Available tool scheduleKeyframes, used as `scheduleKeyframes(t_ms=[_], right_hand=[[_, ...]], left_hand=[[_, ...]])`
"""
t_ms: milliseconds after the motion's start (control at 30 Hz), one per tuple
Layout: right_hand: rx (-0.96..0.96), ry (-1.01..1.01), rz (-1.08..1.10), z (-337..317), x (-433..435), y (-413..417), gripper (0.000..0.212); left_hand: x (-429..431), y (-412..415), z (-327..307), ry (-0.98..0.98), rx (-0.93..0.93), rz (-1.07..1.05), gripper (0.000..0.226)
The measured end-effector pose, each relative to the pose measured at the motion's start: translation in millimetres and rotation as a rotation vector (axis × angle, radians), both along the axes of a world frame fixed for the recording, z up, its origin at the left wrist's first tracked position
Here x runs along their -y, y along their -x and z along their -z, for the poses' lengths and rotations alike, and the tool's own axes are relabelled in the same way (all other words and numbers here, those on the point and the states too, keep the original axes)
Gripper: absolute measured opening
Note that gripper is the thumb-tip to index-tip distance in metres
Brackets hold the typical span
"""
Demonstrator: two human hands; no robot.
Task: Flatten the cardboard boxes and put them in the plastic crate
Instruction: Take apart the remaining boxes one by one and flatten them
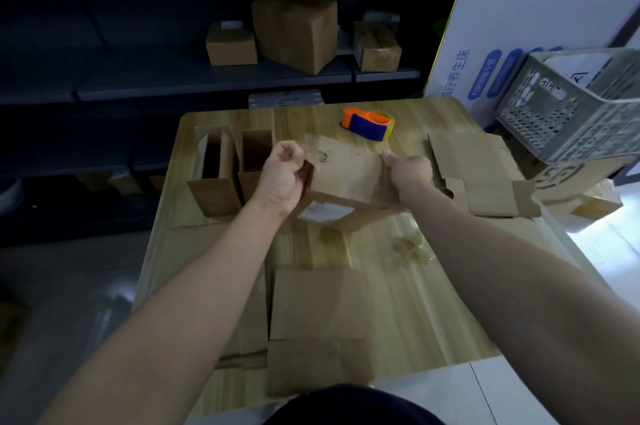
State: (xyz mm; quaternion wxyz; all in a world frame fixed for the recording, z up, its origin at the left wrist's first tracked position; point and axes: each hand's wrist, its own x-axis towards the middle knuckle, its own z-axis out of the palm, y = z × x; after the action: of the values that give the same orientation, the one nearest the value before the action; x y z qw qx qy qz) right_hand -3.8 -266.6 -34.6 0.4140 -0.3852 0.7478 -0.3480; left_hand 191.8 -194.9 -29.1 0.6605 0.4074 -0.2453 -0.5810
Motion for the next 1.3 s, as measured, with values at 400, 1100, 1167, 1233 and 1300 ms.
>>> scheduleKeyframes(t_ms=[400,1100,1167,1233,1300], right_hand=[[-0.488,0.290,-0.965,-24,-7,-52,0.123],[-0.815,0.261,-1.040,-9,-7,0,0.119],[-0.781,0.244,-1.038,-5,-10,-1,0.121],[-0.753,0.231,-1.024,1,-13,2,0.123],[-0.733,0.206,-1.011,5,-15,4,0.124]], left_hand=[[17,6,-6,-0.275,-0.336,-0.076,0.018],[28,-11,30,-0.345,1.117,0.190,0.071],[28,-9,35,-0.364,1.323,0.106,0.059],[29,-14,39,-0.351,1.317,0.033,0.033],[30,-18,41,-0.300,1.294,0.014,0.011]])
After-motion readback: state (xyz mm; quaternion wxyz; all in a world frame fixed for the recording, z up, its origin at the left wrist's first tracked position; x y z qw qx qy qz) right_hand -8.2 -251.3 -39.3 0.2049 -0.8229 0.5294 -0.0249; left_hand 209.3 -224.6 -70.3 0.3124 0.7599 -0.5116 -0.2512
